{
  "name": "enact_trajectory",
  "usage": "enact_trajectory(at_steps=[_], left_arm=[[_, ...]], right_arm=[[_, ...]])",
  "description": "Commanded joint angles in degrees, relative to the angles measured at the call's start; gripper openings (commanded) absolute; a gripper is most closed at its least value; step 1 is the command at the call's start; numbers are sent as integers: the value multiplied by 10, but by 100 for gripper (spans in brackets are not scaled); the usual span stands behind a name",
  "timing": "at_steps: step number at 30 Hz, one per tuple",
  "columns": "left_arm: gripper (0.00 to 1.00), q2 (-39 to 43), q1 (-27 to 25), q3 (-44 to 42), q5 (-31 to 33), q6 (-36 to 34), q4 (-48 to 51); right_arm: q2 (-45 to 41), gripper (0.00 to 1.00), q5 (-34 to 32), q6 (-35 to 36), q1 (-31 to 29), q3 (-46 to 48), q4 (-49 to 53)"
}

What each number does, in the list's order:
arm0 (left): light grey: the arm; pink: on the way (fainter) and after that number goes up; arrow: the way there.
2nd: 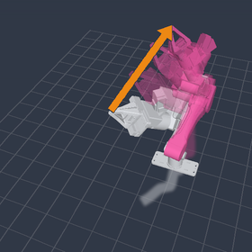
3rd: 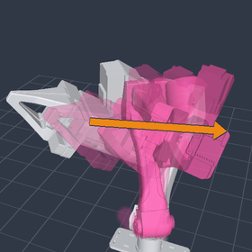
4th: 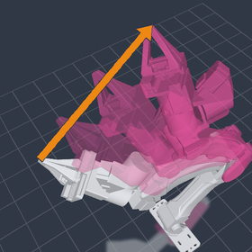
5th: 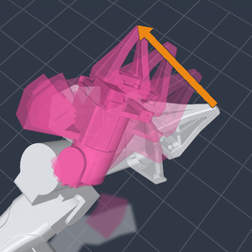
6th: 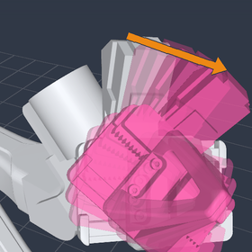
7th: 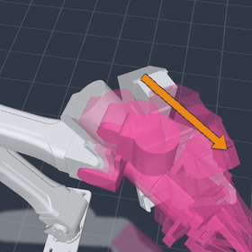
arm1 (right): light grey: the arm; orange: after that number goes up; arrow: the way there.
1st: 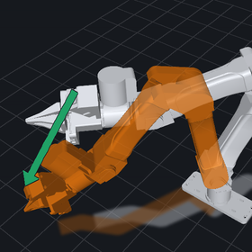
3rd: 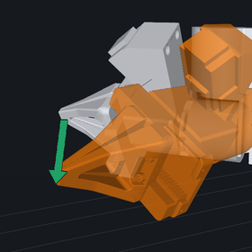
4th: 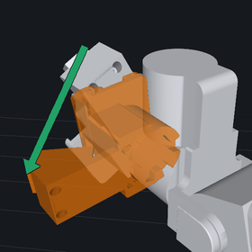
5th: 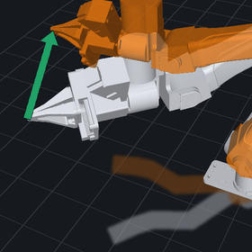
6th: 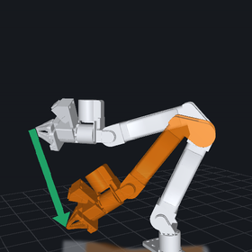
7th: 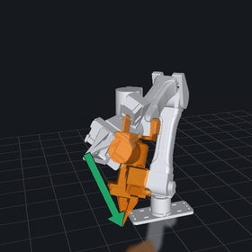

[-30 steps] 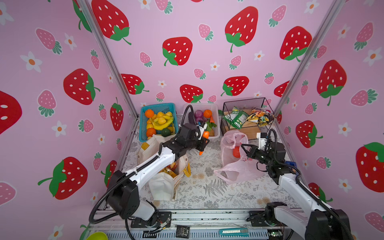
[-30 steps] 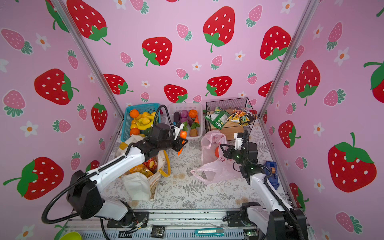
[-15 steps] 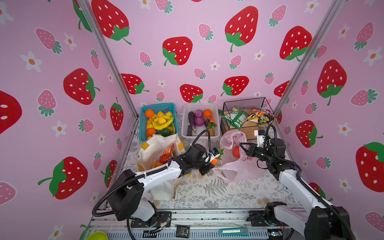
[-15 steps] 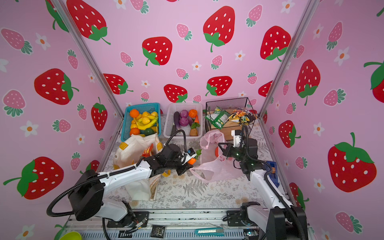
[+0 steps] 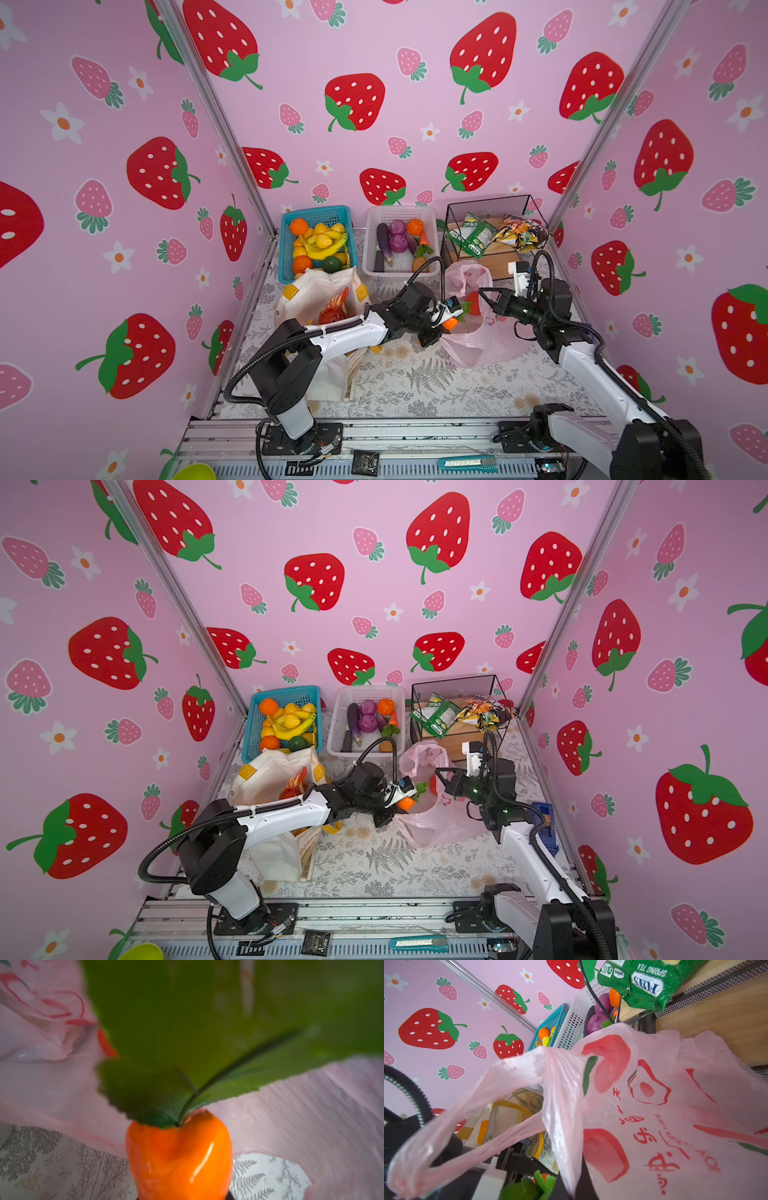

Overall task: Place the mixed food into the grocery bags and tie them
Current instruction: 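Lower the carrot into the pink bag and open the left gripper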

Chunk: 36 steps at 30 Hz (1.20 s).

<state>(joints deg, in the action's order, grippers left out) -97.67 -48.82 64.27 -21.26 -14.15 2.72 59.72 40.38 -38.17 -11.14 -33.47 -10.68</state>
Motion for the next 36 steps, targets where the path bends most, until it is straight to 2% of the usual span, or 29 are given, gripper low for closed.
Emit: enact_trajectory(at_steps=[1, 8, 11, 14, 19, 23, 31, 36], left_arm=[[26, -32, 1, 61, -45, 96, -33], [27, -84, 7, 121, -60, 280, -69], [27, -104, 12, 138, -37, 374, -64], [28, -119, 15, 131, -14, 465, -79], [30, -131, 17, 105, 2, 577, -156], [41, -148, 16, 114, 31, 593, -157], [56, -177, 17, 133, 76, 528, -95], [62, -137, 17, 112, 73, 483, -79]], right_arm=[[-18, 0, 1, -9, -13, 11, -20], [-12, 0, 6, 6, -28, 14, -16], [-16, 0, -2, 9, -28, 15, -13], [-30, 0, -19, 5, -28, 16, -17], [-29, 0, -16, -8, -31, 21, -40], [-25, 0, -15, -13, -35, 27, -49], [-30, 0, -42, -9, -35, 23, -46], [-26, 0, -62, -7, -26, 22, -39]])
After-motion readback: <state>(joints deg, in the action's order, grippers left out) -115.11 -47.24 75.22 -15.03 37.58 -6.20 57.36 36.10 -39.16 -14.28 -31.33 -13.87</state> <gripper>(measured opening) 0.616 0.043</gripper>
